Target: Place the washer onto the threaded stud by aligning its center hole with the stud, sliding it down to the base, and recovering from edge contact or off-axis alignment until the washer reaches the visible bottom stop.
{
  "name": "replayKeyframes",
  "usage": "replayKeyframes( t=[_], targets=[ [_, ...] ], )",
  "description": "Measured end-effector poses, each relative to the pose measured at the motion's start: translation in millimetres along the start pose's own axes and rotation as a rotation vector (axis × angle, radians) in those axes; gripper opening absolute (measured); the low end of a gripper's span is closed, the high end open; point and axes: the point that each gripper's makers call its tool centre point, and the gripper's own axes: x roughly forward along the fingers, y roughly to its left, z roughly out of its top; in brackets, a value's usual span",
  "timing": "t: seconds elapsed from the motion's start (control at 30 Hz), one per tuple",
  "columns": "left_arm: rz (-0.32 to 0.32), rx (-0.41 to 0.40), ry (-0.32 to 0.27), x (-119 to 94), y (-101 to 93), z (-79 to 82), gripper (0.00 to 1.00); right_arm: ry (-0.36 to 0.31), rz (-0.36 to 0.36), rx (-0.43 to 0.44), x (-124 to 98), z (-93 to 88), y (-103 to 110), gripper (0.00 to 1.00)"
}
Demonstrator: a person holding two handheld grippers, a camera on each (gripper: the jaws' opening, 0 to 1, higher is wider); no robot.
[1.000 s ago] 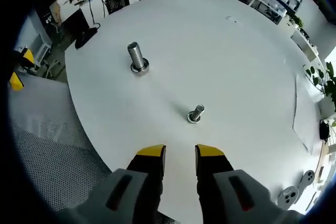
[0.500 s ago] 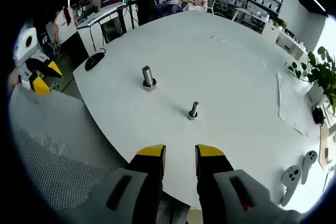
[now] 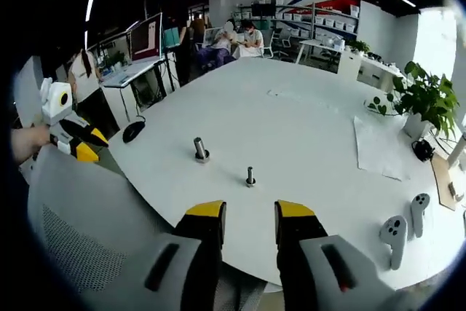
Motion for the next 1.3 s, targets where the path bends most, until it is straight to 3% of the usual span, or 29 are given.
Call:
replayKeyframes(
  t=[0.17, 0.43, 0.6, 0.87, 0.93, 1.17, 1.3],
  targets=[
    [-0.003, -0.006, -0.019, -1.8, -0.3, 2.7, 0.24, -0.073, -0.018, -0.002, -16.3, 2.9, 1.6, 0.30],
    [0.012, -0.010, -0.041, -2.5, 3.5, 6.5, 0.24, -0.101, -0.039, 0.028, -29.1, -8.2, -0.7, 0.35],
    [0.017, -0.017, -0.050, -3.0, 5.1, 8.1, 0.24, -0.179, -0.057, 0.143, -38.4, -3.9, -4.4, 0.35],
    [0.029, -0.028, -0.061, -3.8, 7.1, 9.5, 0.24, -0.256, -0.049, 0.213, -32.1, 10.1, 7.1, 0.34],
    [0.033, -0.029, -0.072, -4.8, 8.3, 10.8, 0.24, -0.241, -0.064, 0.168, -30.0, 8.7, 7.9, 0.34],
    [0.035, -0.032, -0.073, -4.2, 8.3, 12.0, 0.23, -0.229, -0.065, 0.182, -27.8, 3.7, 7.7, 0.33],
    [0.023, -0.021, -0.066, -2.4, 4.1, 11.4, 0.23, -0.173, -0.039, 0.133, -21.4, -7.6, 16.0, 0.32]
  ],
)
